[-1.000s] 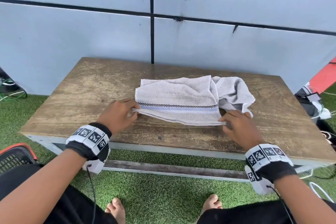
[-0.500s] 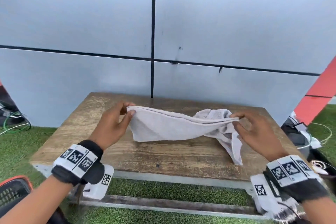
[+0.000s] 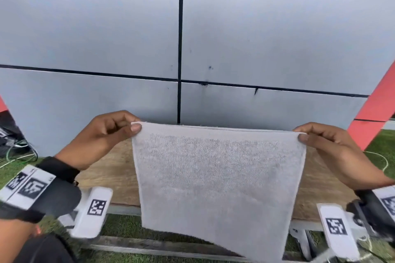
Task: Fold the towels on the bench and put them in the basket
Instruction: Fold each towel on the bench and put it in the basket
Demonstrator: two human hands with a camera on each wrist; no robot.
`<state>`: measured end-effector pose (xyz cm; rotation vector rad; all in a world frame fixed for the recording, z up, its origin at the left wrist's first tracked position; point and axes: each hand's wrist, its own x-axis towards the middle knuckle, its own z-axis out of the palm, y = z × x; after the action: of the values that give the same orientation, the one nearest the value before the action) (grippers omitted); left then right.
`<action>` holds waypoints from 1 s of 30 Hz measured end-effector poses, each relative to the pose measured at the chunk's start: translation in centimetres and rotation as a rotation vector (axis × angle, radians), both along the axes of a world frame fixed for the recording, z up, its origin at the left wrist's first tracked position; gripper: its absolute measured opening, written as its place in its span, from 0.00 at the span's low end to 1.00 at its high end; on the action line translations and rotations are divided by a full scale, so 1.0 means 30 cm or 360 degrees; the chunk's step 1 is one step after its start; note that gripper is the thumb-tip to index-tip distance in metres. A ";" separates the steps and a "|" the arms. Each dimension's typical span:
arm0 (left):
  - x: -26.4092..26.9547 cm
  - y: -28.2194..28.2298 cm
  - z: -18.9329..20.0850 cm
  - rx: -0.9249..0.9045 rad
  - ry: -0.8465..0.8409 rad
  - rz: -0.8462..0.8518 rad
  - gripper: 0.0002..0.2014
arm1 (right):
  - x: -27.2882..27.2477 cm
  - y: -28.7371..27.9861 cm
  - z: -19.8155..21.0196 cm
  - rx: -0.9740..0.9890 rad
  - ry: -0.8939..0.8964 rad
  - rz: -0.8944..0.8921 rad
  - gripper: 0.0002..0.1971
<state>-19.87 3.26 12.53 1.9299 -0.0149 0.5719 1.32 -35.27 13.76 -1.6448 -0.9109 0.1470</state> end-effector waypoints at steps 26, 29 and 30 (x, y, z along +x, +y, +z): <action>0.567 0.225 -0.253 0.0809 0.0535 0.0607 0.07 | 0.510 0.389 -0.312 -0.1077 -0.0505 -0.0685 0.05; 0.524 0.208 -0.311 0.0944 0.0513 0.0539 0.12 | 0.477 0.337 -0.366 -0.0994 -0.0559 -0.0584 0.08; 0.498 0.196 -0.336 0.1020 0.0492 0.0508 0.13 | 0.456 0.314 -0.390 -0.0986 -0.0617 -0.0543 0.09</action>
<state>-4.91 9.13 2.44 2.6578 0.3513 0.5051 15.00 -25.86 2.05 -2.4409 -0.9030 -0.1479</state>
